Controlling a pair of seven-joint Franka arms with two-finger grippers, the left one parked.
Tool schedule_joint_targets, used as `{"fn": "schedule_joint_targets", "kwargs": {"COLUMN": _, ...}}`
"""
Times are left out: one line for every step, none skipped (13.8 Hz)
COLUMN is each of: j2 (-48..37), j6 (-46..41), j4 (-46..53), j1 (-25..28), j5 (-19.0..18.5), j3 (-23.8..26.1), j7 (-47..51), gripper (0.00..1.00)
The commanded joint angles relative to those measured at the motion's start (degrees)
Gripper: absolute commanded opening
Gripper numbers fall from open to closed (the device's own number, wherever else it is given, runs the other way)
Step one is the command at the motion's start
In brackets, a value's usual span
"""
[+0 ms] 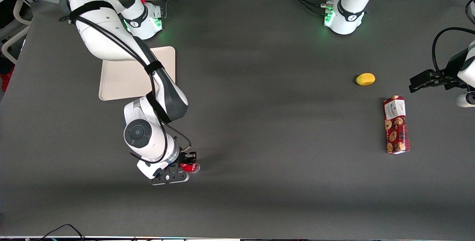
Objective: Place coke bottle on tray
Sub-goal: 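Close the right gripper around the bottle's body, then carry the held bottle over to the white tray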
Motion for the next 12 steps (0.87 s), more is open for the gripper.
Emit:
{"fn": "schedule_joint_targets", "kwargs": {"j2": -0.69, "j6": -2.04, "j4": 1.3, "j1": -0.12, "j5": -0.28, "j3": 0.21, "j7": 1.17, "gripper": 0.0}}
{"fn": "schedule_joint_targets", "kwargs": {"j2": -1.65, "j6": -5.19, "j4": 1.56, "j1": -0.29, "j5": -0.28, "j3": 0.21, "j7": 0.91, "gripper": 0.0}}
{"fn": "schedule_joint_targets", "kwargs": {"j2": -3.32, "j6": -7.48, "j4": 1.65, "j1": -0.38, "j5": -0.28, "j3": 0.21, "j7": 0.82, "gripper": 0.0}}
{"fn": "schedule_joint_targets", "kwargs": {"j2": -5.25, "j6": -9.33, "j4": 1.56, "j1": -0.56, "j5": -0.28, "j3": 0.3, "j7": 0.56, "gripper": 0.0}}
{"fn": "schedule_joint_targets", "kwargs": {"j2": -6.83, "j6": -11.61, "j4": 1.47, "j1": -0.91, "j5": -0.28, "j3": 0.3, "j7": 0.12, "gripper": 0.0}}
{"fn": "schedule_joint_targets", "kwargs": {"j2": -8.42, "j6": -13.2, "j4": 1.39, "j1": -1.17, "j5": -0.28, "j3": 0.21, "j7": -1.36, "gripper": 0.0}}
{"fn": "schedule_joint_targets", "kwargs": {"j2": -10.17, "j6": -14.96, "j4": 0.69, "j1": -2.13, "j5": -0.19, "j3": 0.21, "j7": -3.21, "gripper": 0.0}}
{"fn": "schedule_joint_targets", "kwargs": {"j2": -12.28, "j6": -16.72, "j4": -1.23, "j1": -3.19, "j5": -0.11, "j3": 0.38, "j7": -5.75, "gripper": 0.0}}
{"fn": "schedule_joint_targets", "kwargs": {"j2": -15.08, "j6": -17.0, "j4": -4.56, "j1": -4.24, "j5": 0.07, "j3": 0.39, "j7": -7.95, "gripper": 0.0}}
{"fn": "schedule_joint_targets", "kwargs": {"j2": -18.5, "j6": -16.82, "j4": -9.03, "j1": -5.3, "j5": 0.07, "j3": 0.47, "j7": -9.45, "gripper": 0.0}}
{"fn": "schedule_joint_targets", "kwargs": {"j2": -22.28, "j6": -16.74, "j4": -13.77, "j1": -6.09, "j5": 0.07, "j3": 0.47, "j7": -10.94, "gripper": 0.0}}
{"fn": "schedule_joint_targets", "kwargs": {"j2": -25.97, "j6": -16.56, "j4": -19.21, "j1": -7.49, "j5": 0.16, "j3": 0.47, "j7": -13.48, "gripper": 0.0}}
